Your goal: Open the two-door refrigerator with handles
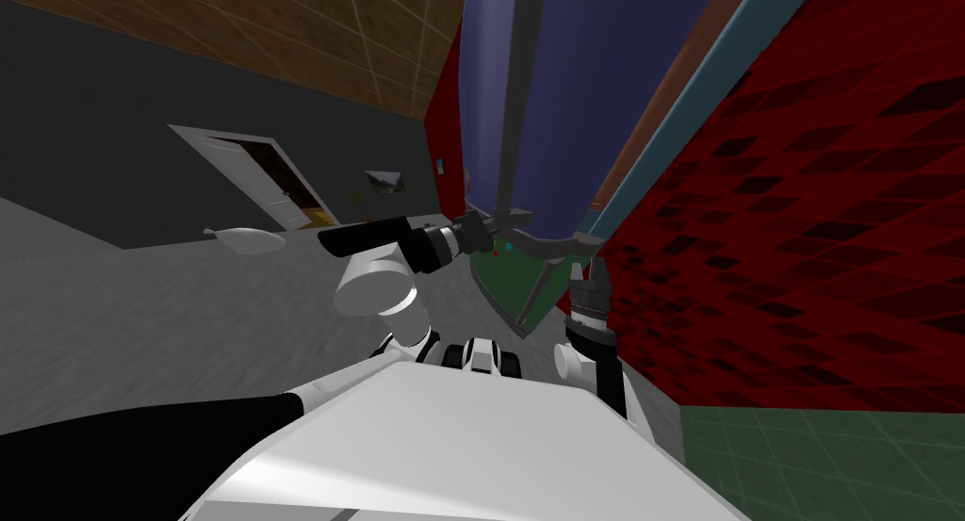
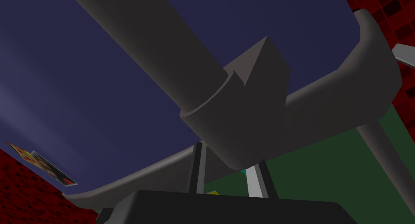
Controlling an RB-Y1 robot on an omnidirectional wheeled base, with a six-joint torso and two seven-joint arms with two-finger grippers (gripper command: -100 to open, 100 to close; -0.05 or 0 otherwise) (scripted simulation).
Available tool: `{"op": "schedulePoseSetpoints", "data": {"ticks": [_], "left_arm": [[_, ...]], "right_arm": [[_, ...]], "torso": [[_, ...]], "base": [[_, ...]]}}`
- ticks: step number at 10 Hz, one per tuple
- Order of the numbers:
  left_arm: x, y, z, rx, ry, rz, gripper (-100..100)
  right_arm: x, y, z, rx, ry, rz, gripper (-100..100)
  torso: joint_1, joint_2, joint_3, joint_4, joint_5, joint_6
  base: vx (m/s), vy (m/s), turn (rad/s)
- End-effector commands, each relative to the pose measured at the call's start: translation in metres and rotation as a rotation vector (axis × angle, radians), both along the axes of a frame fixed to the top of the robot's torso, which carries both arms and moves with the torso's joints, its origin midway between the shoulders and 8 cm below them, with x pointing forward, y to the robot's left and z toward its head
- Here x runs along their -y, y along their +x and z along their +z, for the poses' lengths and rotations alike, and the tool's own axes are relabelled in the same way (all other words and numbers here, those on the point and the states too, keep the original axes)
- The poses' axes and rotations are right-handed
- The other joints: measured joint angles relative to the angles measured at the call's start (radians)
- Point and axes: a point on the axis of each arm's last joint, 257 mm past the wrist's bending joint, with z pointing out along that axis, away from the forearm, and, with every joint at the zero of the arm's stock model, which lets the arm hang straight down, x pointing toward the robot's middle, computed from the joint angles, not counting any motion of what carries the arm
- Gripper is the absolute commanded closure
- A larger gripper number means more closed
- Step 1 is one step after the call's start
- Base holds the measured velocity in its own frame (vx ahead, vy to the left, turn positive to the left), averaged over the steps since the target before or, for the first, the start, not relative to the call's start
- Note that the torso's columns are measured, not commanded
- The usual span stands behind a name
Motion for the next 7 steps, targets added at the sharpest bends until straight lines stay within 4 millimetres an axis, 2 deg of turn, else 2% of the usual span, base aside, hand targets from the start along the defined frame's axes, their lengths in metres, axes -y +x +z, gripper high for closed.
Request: {"op": "schedulePoseSetpoints", "data": {"ticks": [1,3,4,5,7], "left_arm": [[0.013,-0.015,0.009,0.022,-0.01,-0.058,100],[0.02,-0.023,0.01,0.023,-0.007,-0.092,100],[0.018,-0.017,0.001,-0.002,0.007,-0.084,100],[0.023,-0.021,0.001,-0.004,0.007,-0.106,100],[0.028,-0.027,0.002,0.0,0.005,-0.134,100]], "right_arm": [[0.0,0.0,0.0,0.0,0.0,0.0,0],[0.0,0.0,0.0,0.0,0.0,0.0,0],[0.0,0.0,0.0,0.0,0.0,0.0,0],[0.0,-0.001,0.0,0.0,0.0,-0.001,0],[0.004,-0.003,0.003,0.01,0.004,-0.006,0]], "torso": [[-0.003,0.0,-0.001,-0.001,0.0,-0.001],[-0.003,0.002,0.002,0.0,-0.001,0.0],[-0.006,0.004,0.001,0.0,-0.001,0.0],[-0.015,0.002,0.002,-0.001,-0.002,-0.002],[0.002,0.0,0.002,-0.004,-0.001,-0.002]], "base": [[-0.061,0.309,-0.029],[-0.005,0.36,-0.047],[-0.03,0.141,-0.037],[0.018,0.209,-0.073],[0.016,0.337,-0.136]]}}
